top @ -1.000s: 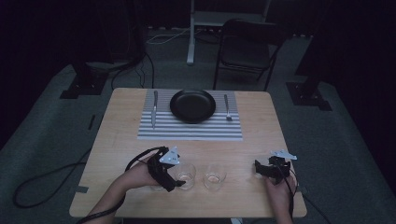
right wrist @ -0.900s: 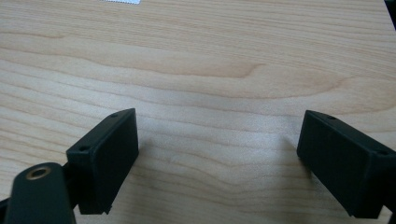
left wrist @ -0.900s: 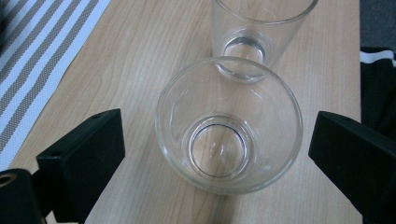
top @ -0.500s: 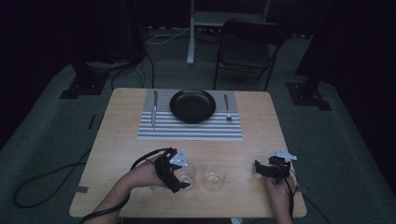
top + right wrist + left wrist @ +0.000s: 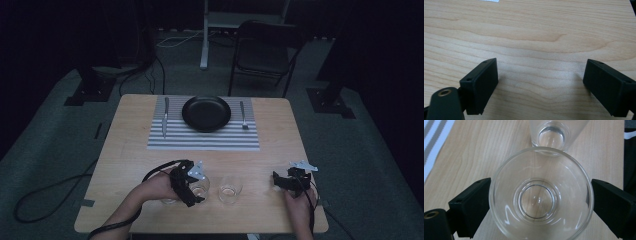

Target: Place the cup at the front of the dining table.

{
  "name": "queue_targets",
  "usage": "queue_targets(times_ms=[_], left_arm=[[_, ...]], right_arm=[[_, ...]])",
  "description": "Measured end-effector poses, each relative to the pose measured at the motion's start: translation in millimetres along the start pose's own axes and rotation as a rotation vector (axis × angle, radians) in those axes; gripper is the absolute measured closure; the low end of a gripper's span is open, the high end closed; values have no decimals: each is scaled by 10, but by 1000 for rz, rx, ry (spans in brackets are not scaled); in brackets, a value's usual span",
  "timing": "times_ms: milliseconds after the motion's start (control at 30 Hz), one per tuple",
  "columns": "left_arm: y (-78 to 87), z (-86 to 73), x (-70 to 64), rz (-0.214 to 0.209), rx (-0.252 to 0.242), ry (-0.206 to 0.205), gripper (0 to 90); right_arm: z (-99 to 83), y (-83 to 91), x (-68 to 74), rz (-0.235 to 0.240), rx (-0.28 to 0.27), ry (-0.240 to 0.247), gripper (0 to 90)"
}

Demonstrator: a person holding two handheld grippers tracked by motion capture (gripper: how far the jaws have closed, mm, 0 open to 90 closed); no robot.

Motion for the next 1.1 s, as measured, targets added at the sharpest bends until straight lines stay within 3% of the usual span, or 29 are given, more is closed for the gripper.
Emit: queue_targets(times_ms=[67,133,400,1100], left_arm=[[-7,2,1,-5,8,-5,72],[-13,12,12,2,10,-2,136],[-108,40,18,12,65,-6,175],[-103,77,133,59,53,7,181]], right_arm=[[0,0,0,0,0,0,122],[0,0,0,0,0,0,122],[0,0,0,0,0,0,122],[0,0,0,0,0,0,122]])
Point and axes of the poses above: each handheld gripper's, and its own axes: y roughly backward along the jaws, z roughly out of its top, x roughly to its left, the point moved 6 cm from there along -y, roughly forward along the jaws, and after that the axes turned 12 degrees about -x, right-handed, at the moved point
